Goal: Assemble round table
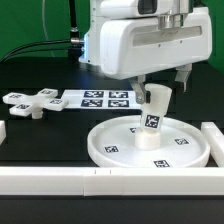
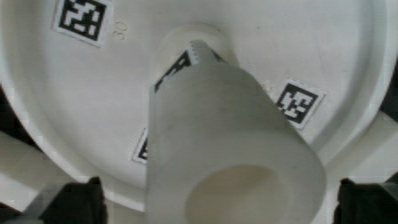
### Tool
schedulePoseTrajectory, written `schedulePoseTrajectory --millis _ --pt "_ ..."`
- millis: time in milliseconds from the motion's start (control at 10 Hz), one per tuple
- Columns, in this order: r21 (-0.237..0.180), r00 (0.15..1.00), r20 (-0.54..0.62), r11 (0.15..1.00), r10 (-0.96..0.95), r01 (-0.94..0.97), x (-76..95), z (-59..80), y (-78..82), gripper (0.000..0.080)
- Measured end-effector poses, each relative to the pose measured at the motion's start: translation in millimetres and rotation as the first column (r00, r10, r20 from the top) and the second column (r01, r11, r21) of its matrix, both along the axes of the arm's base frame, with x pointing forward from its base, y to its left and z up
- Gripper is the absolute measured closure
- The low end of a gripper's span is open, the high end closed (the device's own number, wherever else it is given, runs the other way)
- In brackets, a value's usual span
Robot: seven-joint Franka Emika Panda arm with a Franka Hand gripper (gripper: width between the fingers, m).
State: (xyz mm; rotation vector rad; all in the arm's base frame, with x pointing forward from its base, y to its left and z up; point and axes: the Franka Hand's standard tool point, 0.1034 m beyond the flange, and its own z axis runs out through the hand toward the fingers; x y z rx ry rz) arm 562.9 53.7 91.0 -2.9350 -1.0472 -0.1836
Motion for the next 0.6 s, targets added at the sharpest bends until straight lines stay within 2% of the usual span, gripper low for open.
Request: schedulePoseTrajectory --millis 100,600 --pt "-0.033 0.988 0.027 0.988 0.154 -0.153 1.8 -1.9 -3.0 0.0151" --pt "-0.122 0.846 0.019 0.841 0.533 -0.527 1.5 -4.7 -10.8 0.0151"
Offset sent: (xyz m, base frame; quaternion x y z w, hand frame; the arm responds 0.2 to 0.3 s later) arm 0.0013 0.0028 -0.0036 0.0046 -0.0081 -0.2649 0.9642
